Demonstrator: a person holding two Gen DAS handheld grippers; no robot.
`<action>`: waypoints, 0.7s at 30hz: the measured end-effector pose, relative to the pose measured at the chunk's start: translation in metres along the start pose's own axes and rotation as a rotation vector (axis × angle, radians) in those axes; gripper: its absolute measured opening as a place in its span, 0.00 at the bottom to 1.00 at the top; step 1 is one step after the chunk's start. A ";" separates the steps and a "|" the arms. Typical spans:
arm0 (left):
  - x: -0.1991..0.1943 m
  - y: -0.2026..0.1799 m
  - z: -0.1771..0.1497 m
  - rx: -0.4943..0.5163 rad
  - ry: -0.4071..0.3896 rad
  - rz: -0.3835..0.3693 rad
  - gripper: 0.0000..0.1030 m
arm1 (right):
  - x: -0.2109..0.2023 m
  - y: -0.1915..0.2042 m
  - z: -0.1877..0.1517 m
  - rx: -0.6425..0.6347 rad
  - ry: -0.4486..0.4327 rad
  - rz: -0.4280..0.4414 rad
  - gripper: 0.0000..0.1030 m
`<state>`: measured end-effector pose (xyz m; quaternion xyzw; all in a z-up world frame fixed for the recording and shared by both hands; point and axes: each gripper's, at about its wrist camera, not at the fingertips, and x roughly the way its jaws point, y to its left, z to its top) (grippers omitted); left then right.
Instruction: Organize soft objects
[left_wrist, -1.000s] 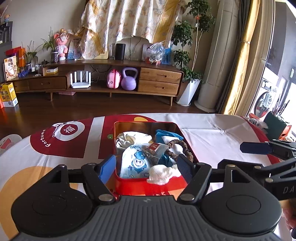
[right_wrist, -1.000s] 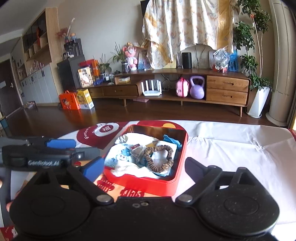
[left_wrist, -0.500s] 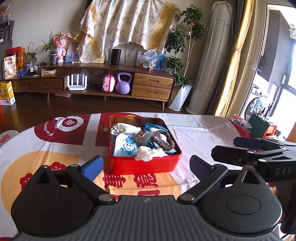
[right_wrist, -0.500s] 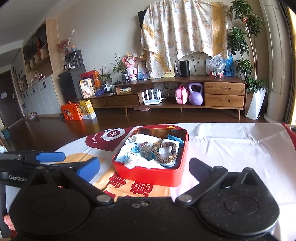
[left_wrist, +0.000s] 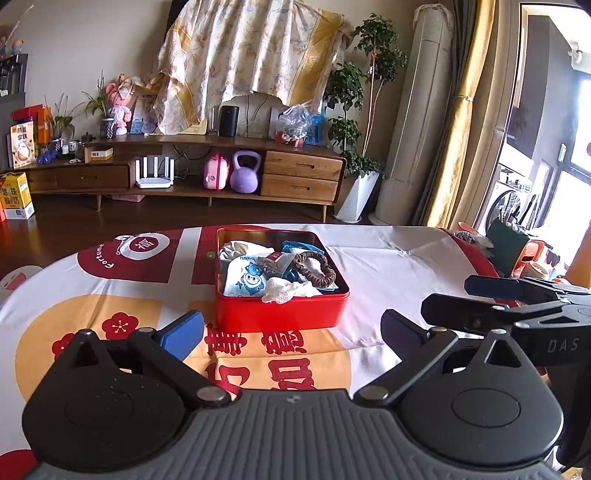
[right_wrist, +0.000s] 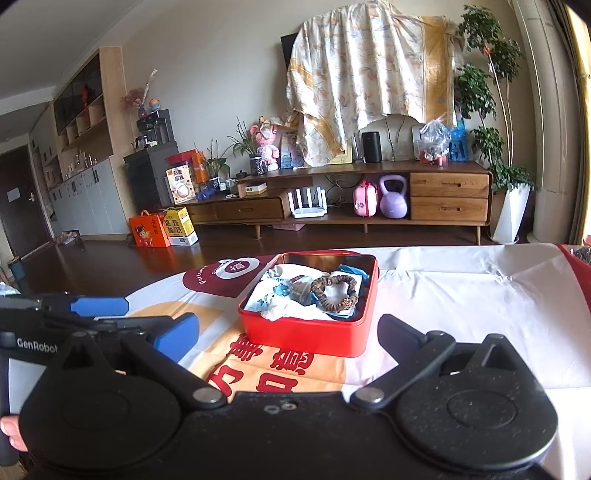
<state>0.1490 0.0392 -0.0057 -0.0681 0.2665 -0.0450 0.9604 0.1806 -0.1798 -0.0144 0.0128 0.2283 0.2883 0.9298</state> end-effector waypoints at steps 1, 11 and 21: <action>-0.001 -0.001 -0.001 0.002 -0.002 0.005 1.00 | -0.001 0.001 -0.001 -0.001 -0.006 -0.003 1.00; -0.011 -0.009 -0.007 0.025 -0.018 0.013 1.00 | -0.009 -0.005 -0.009 0.031 -0.011 -0.012 1.00; -0.012 -0.010 -0.008 0.016 -0.015 0.009 1.00 | -0.010 -0.006 -0.016 0.040 0.002 -0.018 1.00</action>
